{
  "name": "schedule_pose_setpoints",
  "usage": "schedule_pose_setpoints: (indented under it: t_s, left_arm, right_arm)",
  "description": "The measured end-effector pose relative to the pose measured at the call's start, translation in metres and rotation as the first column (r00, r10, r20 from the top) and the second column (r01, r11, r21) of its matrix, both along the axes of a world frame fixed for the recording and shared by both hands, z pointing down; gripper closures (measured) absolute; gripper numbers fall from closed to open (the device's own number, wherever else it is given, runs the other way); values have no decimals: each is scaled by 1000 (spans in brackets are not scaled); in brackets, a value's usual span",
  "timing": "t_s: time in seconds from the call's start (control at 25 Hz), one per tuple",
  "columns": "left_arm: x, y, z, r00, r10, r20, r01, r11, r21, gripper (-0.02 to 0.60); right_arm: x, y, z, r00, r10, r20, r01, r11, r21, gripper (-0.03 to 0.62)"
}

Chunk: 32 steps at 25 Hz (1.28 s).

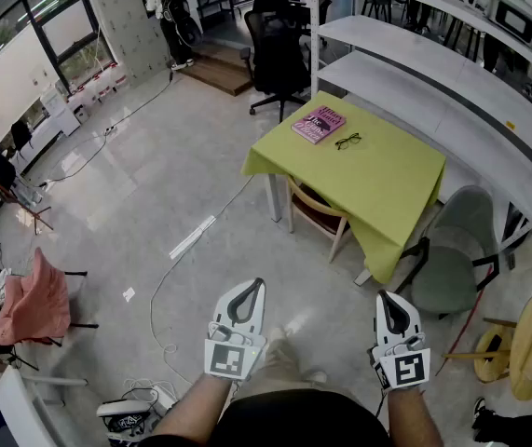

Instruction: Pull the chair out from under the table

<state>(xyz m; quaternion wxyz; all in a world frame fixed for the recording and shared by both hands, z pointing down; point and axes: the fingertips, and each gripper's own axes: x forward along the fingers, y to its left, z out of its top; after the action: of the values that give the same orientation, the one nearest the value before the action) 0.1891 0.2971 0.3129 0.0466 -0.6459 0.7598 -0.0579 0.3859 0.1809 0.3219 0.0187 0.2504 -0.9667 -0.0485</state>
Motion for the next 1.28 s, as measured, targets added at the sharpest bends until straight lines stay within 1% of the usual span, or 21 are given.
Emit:
schedule_pose_setpoints:
  t_s: [0.2, 0.32, 0.4, 0.6, 0.84, 0.92, 1.08, 1.28]
  left_arm:
    - [-18, -15, -1, 1000, -3, -5, 3, 1000, 2, 572]
    - [-32, -27, 0, 1000, -10, -22, 10, 1000, 8, 572]
    - [-38, -36, 0, 999, -2, -33, 2, 1000, 11, 572]
    - [-47, -64, 5, 1000, 28, -13, -28, 1000, -3, 572]
    - [-73, -83, 11, 1000, 24, -10, -24, 1000, -16, 572]
    - [-82, -90, 12, 1000, 23, -6, -23, 1000, -17, 572]
    - [-100, -104, 13, 1000, 14, -25, -14, 1000, -8, 572]
    - [-118, -118, 11, 999, 27, -21, -27, 1000, -4, 572]
  right_arm:
    - [-15, -9, 3, 1000, 3, 0, -3, 1000, -10, 588]
    - [-23, -20, 1, 1000, 10, 24, -10, 1000, -23, 588]
    - [-28, -28, 2, 1000, 19, 23, -19, 1000, -23, 588]
    - [-39, -56, 6, 999, 39, 19, -39, 999, -31, 588]
    - [-68, -71, 9, 1000, 22, 14, -21, 999, -35, 588]
    - [-78, -77, 7, 1000, 24, 10, -24, 999, -26, 588]
    - [-92, -92, 5, 1000, 29, 7, -29, 999, -14, 588]
    - [-105, -103, 2, 999, 42, -1, -42, 999, -15, 588]
